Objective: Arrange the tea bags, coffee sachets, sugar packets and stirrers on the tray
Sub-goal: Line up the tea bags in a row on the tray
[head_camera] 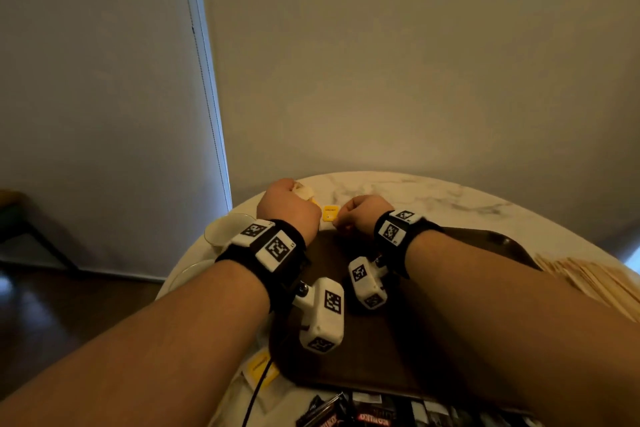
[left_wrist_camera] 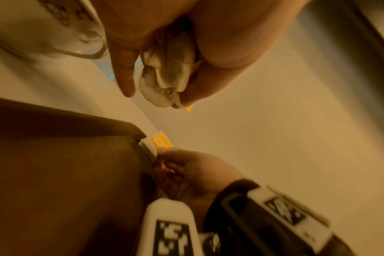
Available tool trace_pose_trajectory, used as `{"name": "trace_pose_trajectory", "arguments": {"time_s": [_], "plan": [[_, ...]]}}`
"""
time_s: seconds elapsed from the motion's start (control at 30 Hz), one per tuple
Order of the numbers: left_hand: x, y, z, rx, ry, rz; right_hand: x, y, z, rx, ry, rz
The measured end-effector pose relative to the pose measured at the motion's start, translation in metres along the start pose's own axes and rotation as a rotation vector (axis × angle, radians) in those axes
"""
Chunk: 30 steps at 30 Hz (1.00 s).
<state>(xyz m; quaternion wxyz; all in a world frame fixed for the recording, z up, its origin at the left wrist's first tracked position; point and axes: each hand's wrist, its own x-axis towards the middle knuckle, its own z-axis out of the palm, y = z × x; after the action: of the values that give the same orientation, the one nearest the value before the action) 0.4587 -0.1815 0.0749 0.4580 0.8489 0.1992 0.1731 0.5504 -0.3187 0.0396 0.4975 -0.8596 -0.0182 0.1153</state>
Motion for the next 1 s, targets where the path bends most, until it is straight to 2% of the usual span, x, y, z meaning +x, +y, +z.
{"name": "trace_pose_trajectory", "arguments": {"time_s": [0.17,0.3,0.63,0.8,0.93,1.0], "plan": [[0.004,-0.013,0.007,0.122,-0.163,-0.091,0.015,0.006,0.012,-0.025,-0.020,-0.015],[0.005,-0.021,0.011,0.166,-0.247,-0.110,0.021,0.015,0.012,0.077,-0.042,-0.001],[0.008,-0.028,0.013,0.155,-0.266,-0.119,0.023,0.028,0.015,0.289,-0.024,-0.006],[0.002,-0.023,0.011,-0.069,-0.260,-0.111,0.009,0.020,0.008,0.352,-0.066,-0.029],[0.002,-0.025,0.008,-0.366,-0.226,-0.044,-0.037,-0.004,-0.013,0.460,-0.158,-0.105],[-0.014,-0.015,-0.007,-0.499,-0.232,-0.045,-0.062,-0.013,-0.024,0.457,-0.219,-0.150]]}}
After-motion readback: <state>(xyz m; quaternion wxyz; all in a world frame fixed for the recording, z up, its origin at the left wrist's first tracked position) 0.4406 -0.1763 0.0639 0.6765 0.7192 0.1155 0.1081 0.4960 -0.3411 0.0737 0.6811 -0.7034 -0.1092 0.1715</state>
